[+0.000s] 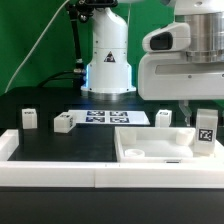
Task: Assemble one leg
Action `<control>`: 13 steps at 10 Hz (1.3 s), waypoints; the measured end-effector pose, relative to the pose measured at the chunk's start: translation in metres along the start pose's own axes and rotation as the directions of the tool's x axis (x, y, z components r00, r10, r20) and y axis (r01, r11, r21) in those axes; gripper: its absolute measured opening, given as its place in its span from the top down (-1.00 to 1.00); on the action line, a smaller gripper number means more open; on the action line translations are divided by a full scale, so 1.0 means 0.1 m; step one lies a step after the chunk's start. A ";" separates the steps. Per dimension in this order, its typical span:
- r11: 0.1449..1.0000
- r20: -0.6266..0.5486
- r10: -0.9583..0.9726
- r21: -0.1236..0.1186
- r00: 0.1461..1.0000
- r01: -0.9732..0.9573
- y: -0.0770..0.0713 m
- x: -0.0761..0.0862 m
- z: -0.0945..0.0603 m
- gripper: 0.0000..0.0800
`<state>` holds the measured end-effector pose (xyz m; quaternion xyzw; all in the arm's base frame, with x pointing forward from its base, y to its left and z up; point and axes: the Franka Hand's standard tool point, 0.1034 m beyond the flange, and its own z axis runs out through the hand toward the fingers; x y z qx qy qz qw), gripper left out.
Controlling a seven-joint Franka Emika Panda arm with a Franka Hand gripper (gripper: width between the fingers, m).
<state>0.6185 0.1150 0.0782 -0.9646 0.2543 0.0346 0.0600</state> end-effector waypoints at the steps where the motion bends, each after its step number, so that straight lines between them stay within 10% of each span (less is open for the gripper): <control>1: 0.990 -0.015 0.140 0.007 0.990 -0.140 0.00 0.00 0.00 0.25; 7: 0.737 0.007 0.674 0.061 0.739 -0.673 -0.09 -0.09 0.04 0.26; 9: 0.756 0.005 0.653 0.061 0.757 -0.652 -0.11 -0.10 0.05 0.07; 11: 0.815 0.010 0.579 0.040 0.815 -0.579 -0.09 -0.10 0.04 -0.56; 13: 0.926 0.009 0.377 0.010 0.926 -0.377 -0.07 -0.09 0.00 -0.60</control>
Offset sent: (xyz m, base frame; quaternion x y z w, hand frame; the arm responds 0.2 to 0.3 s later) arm -0.0091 0.0004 -0.0023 0.0077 0.0548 0.3509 0.9348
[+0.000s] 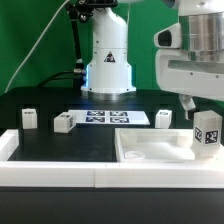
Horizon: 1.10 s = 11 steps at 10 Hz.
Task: Assemble one leg
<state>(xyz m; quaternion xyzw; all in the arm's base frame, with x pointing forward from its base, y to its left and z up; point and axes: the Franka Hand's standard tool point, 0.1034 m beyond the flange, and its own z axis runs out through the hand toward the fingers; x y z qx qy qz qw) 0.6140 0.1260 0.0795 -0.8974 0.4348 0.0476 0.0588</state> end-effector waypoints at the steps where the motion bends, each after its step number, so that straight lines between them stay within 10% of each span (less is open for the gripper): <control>1: 0.990 -0.002 -0.140 -0.001 0.990 0.140 0.00 0.01 0.00 -0.60; 8: 0.539 -0.020 -0.842 -0.088 0.539 0.838 -0.02 0.20 -0.08 -0.62; 11: 0.510 -0.016 -0.859 -0.088 0.511 0.855 -0.01 0.20 -0.08 -0.35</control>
Offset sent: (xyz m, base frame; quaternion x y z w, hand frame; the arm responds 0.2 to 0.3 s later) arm 0.0161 -0.0186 0.0013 -0.0226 0.0123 -0.3435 0.9388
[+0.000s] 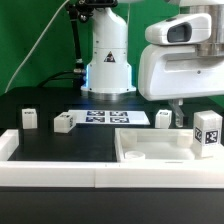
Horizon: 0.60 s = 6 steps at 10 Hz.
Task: Assemble one leg
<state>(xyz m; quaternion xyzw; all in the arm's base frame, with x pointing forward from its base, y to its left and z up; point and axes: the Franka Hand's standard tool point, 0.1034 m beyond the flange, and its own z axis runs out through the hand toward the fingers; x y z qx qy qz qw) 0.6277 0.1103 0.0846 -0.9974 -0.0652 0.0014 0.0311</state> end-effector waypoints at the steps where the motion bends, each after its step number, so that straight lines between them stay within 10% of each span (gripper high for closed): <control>1: 1.000 0.000 0.000 0.000 1.000 0.000 0.00 0.00 0.00 0.02; 6: 0.978 0.001 0.208 0.018 0.978 -0.208 -0.04 -0.01 0.00 0.27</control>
Offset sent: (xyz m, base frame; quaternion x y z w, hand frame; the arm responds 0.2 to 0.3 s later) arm 0.0000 0.0000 0.0000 0.0000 0.0000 0.0799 0.9968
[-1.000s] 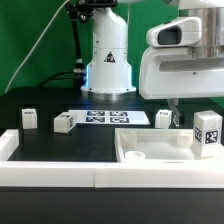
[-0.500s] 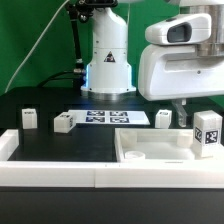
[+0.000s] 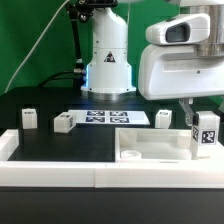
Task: Assemble one leg
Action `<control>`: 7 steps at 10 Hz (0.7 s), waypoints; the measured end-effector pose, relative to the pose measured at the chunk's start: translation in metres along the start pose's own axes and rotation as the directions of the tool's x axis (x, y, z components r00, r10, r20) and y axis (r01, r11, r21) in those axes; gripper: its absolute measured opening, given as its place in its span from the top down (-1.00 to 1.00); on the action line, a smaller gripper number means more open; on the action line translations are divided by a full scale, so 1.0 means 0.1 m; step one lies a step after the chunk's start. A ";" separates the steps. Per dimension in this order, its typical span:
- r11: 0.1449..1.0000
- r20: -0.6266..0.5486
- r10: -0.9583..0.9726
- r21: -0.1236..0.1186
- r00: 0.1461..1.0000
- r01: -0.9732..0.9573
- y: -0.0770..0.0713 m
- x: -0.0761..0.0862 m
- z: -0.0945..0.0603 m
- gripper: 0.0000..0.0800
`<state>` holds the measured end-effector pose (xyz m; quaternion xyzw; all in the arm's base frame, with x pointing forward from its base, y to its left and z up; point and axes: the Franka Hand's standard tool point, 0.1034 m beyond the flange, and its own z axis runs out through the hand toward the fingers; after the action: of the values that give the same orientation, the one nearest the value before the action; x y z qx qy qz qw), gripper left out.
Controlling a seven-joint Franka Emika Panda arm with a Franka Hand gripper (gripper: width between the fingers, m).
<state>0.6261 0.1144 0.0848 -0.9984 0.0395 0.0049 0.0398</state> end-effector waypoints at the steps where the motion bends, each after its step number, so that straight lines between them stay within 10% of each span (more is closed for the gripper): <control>1: 0.985 -0.007 0.173 0.013 0.985 -0.173 -0.01 -0.01 0.01 0.27; 7: 0.564 -0.036 0.826 0.031 0.563 -0.825 -0.04 -0.02 0.03 0.27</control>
Offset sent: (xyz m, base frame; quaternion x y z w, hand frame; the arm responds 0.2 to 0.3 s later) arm -0.0070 0.0063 -0.0043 -0.0090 0.0233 0.3316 0.9431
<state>0.6245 0.1187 0.0822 -0.8641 0.5019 -0.0001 0.0372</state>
